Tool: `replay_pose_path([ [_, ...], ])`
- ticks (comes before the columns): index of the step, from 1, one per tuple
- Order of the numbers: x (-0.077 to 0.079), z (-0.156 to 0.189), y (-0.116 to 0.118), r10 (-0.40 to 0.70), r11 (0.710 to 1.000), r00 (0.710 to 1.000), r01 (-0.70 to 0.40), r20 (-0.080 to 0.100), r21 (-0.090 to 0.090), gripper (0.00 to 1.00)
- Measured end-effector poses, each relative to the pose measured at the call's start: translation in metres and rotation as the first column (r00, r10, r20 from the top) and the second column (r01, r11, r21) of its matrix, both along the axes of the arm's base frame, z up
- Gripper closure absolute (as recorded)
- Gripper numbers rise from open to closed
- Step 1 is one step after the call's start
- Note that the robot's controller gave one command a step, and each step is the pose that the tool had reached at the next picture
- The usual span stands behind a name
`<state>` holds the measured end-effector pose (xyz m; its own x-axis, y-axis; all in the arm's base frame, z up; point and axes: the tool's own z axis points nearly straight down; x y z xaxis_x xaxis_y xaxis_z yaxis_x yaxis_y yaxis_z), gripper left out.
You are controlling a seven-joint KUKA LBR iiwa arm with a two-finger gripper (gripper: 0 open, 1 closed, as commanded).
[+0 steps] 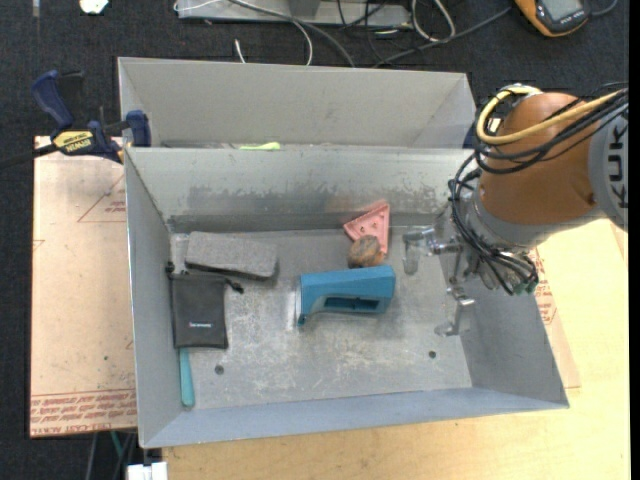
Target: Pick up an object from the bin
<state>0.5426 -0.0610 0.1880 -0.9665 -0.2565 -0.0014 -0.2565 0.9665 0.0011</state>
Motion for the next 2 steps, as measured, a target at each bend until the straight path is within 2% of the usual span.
replay_pose_path([
  [1,0.005,-0.028,0.034,0.067,0.998,0.998,-0.067,0.004,0.0,0.0],
  [2,0.011,-0.019,0.06,0.031,1.0,1.0,-0.031,0.003,0.0,0.0],
])
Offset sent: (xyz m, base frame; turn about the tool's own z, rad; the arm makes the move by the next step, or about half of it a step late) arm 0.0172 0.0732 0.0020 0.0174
